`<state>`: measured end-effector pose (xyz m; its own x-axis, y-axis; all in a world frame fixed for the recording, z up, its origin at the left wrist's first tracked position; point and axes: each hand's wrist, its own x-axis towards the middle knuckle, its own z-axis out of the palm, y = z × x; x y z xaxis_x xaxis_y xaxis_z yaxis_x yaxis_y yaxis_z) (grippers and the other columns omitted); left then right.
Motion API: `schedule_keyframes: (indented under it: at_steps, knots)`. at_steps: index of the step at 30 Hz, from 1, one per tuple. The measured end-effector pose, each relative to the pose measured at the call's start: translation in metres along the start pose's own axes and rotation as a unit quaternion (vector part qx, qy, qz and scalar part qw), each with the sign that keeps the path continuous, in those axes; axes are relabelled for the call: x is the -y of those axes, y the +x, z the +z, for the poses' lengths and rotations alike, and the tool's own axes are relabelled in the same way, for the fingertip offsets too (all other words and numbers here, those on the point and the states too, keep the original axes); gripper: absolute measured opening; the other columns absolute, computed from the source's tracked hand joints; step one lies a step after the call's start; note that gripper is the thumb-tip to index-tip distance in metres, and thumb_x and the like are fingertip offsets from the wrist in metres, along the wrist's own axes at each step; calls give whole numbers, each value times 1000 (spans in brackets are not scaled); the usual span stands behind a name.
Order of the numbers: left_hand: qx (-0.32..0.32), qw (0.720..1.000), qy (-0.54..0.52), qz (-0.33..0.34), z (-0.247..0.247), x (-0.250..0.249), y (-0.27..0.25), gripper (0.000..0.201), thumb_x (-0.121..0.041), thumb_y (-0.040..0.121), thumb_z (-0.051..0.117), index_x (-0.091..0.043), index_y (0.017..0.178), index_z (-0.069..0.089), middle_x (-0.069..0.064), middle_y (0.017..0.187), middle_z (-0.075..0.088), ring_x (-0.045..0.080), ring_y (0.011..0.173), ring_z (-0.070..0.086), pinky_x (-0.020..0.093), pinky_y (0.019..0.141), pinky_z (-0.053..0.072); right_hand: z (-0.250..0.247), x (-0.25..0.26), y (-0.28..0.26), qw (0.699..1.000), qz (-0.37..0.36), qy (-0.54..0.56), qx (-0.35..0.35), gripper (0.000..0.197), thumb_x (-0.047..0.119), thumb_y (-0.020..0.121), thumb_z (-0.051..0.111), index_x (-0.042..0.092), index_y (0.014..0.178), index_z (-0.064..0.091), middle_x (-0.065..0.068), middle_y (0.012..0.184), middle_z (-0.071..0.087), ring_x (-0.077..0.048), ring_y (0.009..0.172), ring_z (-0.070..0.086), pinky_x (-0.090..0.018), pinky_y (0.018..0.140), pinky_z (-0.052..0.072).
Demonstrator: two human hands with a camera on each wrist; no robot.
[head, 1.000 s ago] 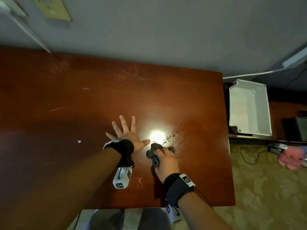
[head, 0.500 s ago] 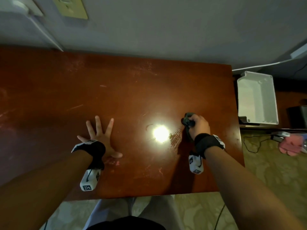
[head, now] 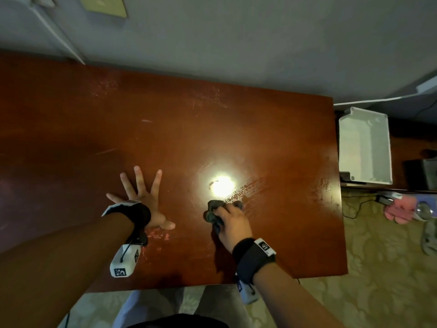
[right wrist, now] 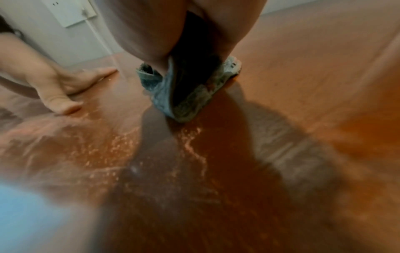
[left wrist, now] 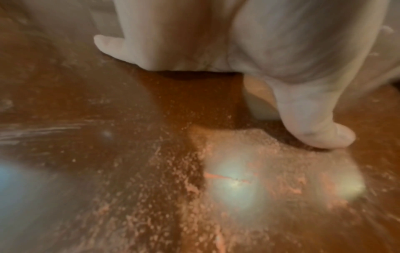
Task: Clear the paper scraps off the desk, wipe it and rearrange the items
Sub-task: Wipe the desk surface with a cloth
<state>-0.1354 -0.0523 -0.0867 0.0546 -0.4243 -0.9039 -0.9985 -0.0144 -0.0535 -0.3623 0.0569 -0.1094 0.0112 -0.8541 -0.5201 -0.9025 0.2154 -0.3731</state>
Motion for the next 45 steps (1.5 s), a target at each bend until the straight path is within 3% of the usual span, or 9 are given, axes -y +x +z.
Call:
schedule_keyframes:
  at_steps: [5, 10, 15, 19, 26, 30, 32, 39, 45]
  knots:
    - [7, 1000, 4, 3, -2, 1, -3, 153, -76, 53, 77, -42, 127, -52, 13, 116, -71, 48, 123, -50, 83, 102, 0, -13, -18, 10, 1000, 11, 0, -14, 41, 9, 86, 65, 30, 120, 59, 4, 130, 54, -21, 122, 49, -37, 107, 42]
    - [4, 1000, 10, 8, -2, 1, -4, 152, -76, 55, 76, -40, 129, -51, 15, 117, -70, 48, 124, -49, 83, 102, 0, -84, -81, 51, 974, 166, 63, -143, 39, -8, 79, 63, 12, 112, 64, -16, 122, 56, -38, 112, 54, -40, 100, 44]
    - [2, 1000, 14, 7, -1, 2, 1, 153, -77, 53, 77, -41, 129, -51, 14, 117, -71, 47, 120, -51, 82, 102, -1, -105, -99, 77, 947, 244, 94, -186, 37, -4, 83, 60, 10, 117, 60, -17, 129, 52, -40, 114, 53, -47, 98, 48]
    - [1, 1000, 17, -2, 0, 0, 2, 154, -76, 53, 78, -40, 128, -52, 14, 116, -71, 46, 116, -52, 82, 102, -1, -88, -62, 76, 963, 190, 73, -177, 35, 0, 83, 63, 12, 116, 60, -14, 123, 54, -37, 111, 54, -42, 98, 48]
    - [4, 1000, 24, -18, 1, -2, 5, 157, -77, 48, 79, -42, 121, -55, 13, 115, -72, 47, 113, -54, 82, 102, 1, -27, 34, 61, 997, 5, 48, -53, 38, 9, 85, 64, 21, 120, 59, -4, 131, 52, -27, 119, 49, -37, 103, 43]
    - [6, 1000, 23, -15, 1, -2, 5, 156, -78, 47, 78, -42, 122, -55, 13, 119, -70, 48, 119, -52, 82, 102, 1, -20, 40, 61, 998, -54, 28, -20, 40, 8, 84, 63, 21, 121, 57, -5, 126, 52, -28, 116, 50, -40, 98, 49]
    - [6, 1000, 22, -15, 2, -3, 6, 156, -78, 48, 78, -41, 124, -54, 13, 124, -68, 49, 123, -50, 82, 103, 1, -31, 22, 68, 998, -48, 24, -27, 40, 7, 84, 63, 22, 121, 57, -4, 127, 52, -28, 117, 49, -39, 98, 49]
    - [4, 1000, 23, -18, 4, -4, 7, 156, -77, 49, 79, -41, 123, -54, 13, 124, -67, 48, 124, -49, 82, 103, 0, -111, -68, 105, 972, 144, 64, -174, 37, 1, 82, 63, 14, 117, 61, -15, 125, 54, -37, 112, 55, -42, 100, 48]
    - [3, 999, 27, -17, 4, -2, 9, 157, -77, 48, 79, -41, 119, -57, 13, 124, -67, 48, 124, -49, 83, 102, 2, -100, -49, 110, 968, 161, 67, -178, 38, 6, 83, 66, 16, 118, 59, -11, 126, 53, -34, 111, 55, -41, 97, 49]
